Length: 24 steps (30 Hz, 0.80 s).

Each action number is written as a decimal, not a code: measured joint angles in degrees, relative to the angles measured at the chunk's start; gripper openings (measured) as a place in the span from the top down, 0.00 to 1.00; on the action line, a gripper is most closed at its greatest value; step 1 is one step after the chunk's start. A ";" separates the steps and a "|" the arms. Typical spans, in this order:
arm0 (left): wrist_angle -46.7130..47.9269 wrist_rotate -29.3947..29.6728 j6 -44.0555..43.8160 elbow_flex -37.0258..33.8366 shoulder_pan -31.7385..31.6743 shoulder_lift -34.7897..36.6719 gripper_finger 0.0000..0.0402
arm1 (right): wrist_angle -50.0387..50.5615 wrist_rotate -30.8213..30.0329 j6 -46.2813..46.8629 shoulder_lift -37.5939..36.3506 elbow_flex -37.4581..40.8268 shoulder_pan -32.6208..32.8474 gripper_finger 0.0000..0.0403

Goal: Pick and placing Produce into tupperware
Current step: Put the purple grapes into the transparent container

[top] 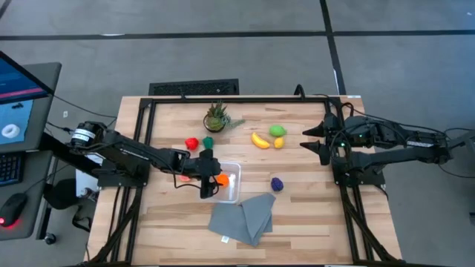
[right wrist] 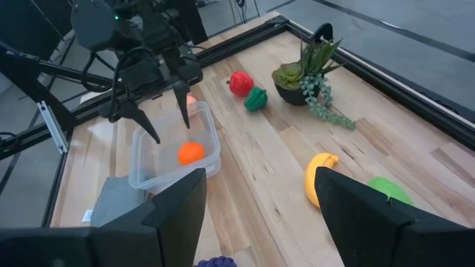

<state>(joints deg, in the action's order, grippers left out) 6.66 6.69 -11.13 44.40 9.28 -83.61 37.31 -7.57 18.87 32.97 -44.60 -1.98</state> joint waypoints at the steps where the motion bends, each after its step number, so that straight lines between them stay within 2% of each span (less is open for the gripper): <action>1: -0.04 0.05 -0.01 0.00 0.00 0.00 0.33 | 0.01 0.00 0.00 0.00 0.00 0.00 0.32; 11: -0.13 0.12 -1.60 0.00 0.00 0.00 0.33 | 1.18 0.02 0.13 0.00 0.00 0.02 0.32; 18: -0.11 -2.14 -2.13 0.00 0.00 0.05 0.33 | 1.78 0.26 0.15 0.00 0.00 1.54 0.32; 24: 1.15 -3.05 -2.87 -0.04 0.00 2.81 0.33 | 6.01 0.15 3.44 -0.06 0.00 3.52 0.32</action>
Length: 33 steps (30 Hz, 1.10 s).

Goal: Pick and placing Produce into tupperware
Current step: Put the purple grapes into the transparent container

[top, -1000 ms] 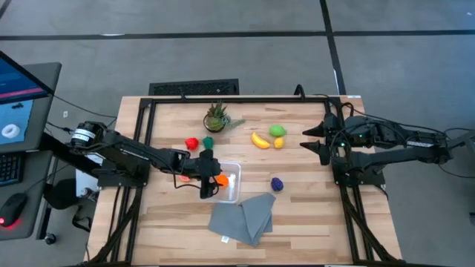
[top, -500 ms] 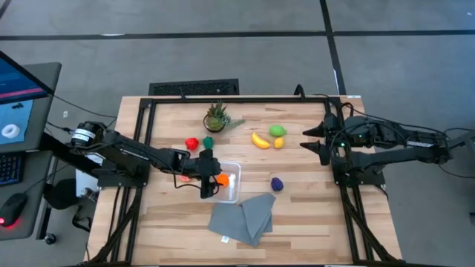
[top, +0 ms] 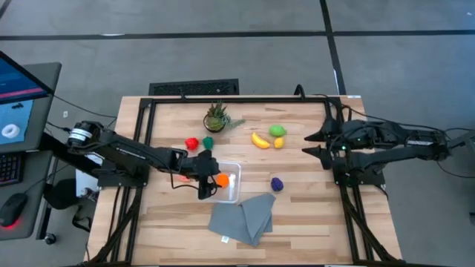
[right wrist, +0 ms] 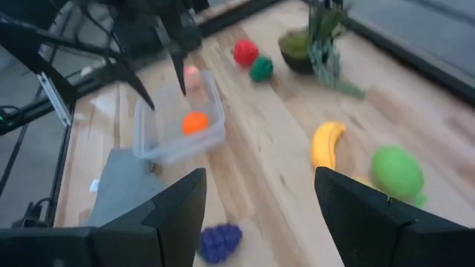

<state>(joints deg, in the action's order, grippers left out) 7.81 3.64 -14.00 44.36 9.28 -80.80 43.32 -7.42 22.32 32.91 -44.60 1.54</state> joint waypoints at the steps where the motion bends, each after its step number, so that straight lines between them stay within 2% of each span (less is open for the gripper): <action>1: 0.34 0.04 0.00 0.00 0.00 1.02 0.33 | 1.04 0.00 0.82 0.01 0.00 0.39 0.32; 10: 4.93 2.50 -0.11 0.00 -0.76 12.06 0.33 | 0.80 -0.42 6.67 0.01 3.35 4.28 0.32; 15: 10.44 2.91 -2.19 0.00 -0.68 17.59 0.33 | -0.56 -0.80 9.64 0.04 5.87 6.71 0.32; 24: 21.37 3.08 -7.25 0.00 -0.19 25.09 0.33 | -2.45 -9.58 12.25 -3.47 5.88 11.65 0.32; 33: 28.66 5.26 -10.81 0.00 1.69 30.65 0.33 | 1.29 -14.33 18.86 -4.34 5.92 16.26 0.32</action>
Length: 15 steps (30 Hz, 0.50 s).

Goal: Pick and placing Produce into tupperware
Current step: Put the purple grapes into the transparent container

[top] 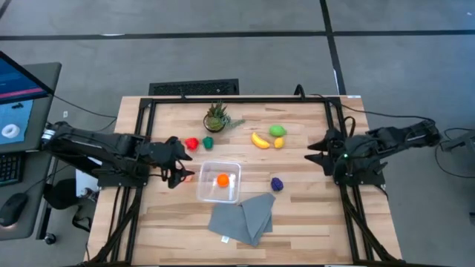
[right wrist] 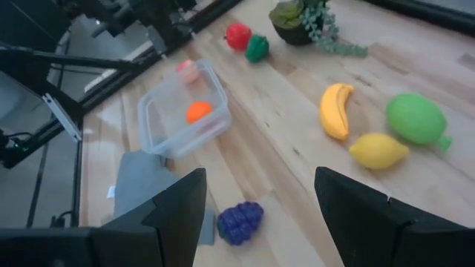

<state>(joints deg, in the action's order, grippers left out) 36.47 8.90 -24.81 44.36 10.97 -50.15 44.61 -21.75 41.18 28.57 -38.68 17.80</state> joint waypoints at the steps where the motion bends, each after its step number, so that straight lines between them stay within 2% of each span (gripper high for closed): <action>1: 1.17 0.42 -0.46 0.00 0.26 0.68 0.33 | -0.43 -0.59 0.81 0.26 0.40 0.69 0.32; 5: 4.23 2.59 -2.13 0.00 1.53 3.41 0.33 | -3.93 -2.61 4.72 0.39 3.76 3.74 0.32; 9: 7.08 5.32 -4.26 0.00 2.82 6.43 0.33 | -6.45 -6.00 12.75 1.15 8.22 7.37 0.32; 15: 11.34 8.82 -7.51 0.00 5.16 10.44 0.33 | -16.51 -11.41 18.20 7.71 11.92 13.08 0.32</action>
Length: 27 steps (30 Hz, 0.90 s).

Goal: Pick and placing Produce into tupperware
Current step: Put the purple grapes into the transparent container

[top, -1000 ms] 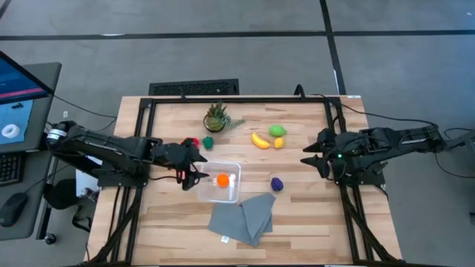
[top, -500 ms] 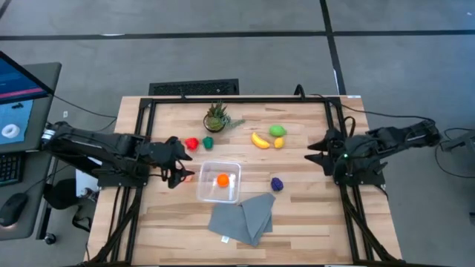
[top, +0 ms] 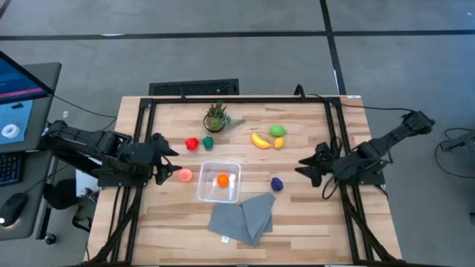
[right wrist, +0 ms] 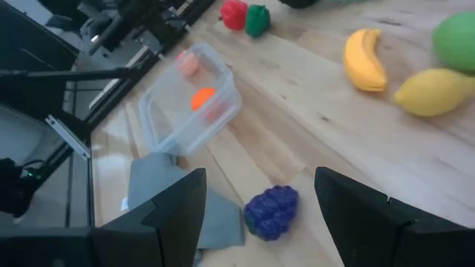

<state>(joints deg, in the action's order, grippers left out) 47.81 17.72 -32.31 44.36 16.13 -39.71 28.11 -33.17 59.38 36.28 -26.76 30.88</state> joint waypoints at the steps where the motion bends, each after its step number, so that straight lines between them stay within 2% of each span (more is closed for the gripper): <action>1: 0.41 0.53 -0.45 0.00 0.39 0.56 0.33 | -1.39 -0.72 0.19 2.00 0.00 0.73 0.32; 9: 4.05 1.77 -3.22 0.00 2.31 3.61 0.33 | -10.85 -6.13 2.04 14.16 -0.04 5.56 0.32; 17: 6.10 1.83 -3.62 0.00 3.78 4.18 0.33 | -14.40 -9.58 9.13 20.58 -0.04 9.94 0.32; 27: 6.98 2.07 -3.72 0.00 4.38 4.13 0.33 | -14.49 -9.95 26.17 25.31 -0.09 11.49 0.32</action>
<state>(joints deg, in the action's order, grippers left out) 54.79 19.79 -36.03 44.36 20.51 -35.57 13.61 -43.11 85.55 61.59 -26.85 42.37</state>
